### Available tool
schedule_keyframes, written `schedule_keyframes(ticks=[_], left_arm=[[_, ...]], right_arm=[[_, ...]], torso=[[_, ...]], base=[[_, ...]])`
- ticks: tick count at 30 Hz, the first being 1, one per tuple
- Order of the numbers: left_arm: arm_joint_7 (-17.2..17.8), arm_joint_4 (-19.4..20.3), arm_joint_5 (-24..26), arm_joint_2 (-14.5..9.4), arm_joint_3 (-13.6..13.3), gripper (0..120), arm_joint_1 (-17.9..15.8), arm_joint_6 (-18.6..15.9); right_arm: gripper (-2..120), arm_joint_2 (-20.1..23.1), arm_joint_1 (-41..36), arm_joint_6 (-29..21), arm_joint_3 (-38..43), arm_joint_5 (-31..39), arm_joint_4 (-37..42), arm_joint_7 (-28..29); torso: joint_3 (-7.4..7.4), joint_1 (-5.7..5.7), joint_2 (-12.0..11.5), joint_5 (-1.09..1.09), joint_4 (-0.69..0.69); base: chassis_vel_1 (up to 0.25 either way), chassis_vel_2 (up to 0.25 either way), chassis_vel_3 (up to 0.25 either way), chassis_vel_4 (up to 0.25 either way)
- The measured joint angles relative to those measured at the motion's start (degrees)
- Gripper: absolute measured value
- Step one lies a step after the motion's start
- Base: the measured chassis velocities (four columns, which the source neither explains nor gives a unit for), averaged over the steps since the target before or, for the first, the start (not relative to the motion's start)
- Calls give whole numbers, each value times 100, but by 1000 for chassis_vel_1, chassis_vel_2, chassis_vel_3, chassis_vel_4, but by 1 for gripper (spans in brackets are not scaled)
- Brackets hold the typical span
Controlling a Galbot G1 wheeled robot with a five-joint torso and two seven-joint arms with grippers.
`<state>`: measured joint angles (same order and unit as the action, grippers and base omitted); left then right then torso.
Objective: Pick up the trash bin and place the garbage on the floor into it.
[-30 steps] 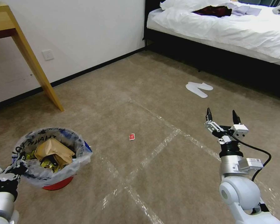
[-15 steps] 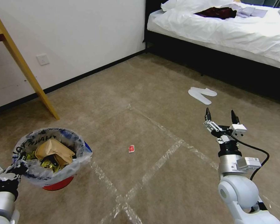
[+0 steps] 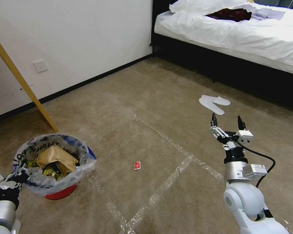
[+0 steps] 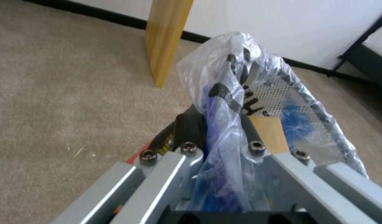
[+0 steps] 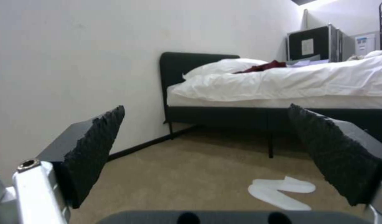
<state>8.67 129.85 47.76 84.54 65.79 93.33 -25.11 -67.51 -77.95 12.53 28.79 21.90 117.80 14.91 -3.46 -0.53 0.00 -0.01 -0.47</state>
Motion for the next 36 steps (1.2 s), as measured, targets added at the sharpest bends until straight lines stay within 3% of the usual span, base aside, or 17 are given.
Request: schedule_keyframes(ticks=[18,36], left_arm=[[6,-69,10,-25,21,5,-42,4],[4,-69,12,-7,21,5,-27,14]], right_arm=[[100,-33,108,-23,-65,-32,-135,-80],[100,-12,137,-11,-102,-33,-151,-20]], torso=[[0,0,0,0,0],[-2,-2,0,1,0]], base=[[-9,6,7,-6],[-115,119,128,-115]])
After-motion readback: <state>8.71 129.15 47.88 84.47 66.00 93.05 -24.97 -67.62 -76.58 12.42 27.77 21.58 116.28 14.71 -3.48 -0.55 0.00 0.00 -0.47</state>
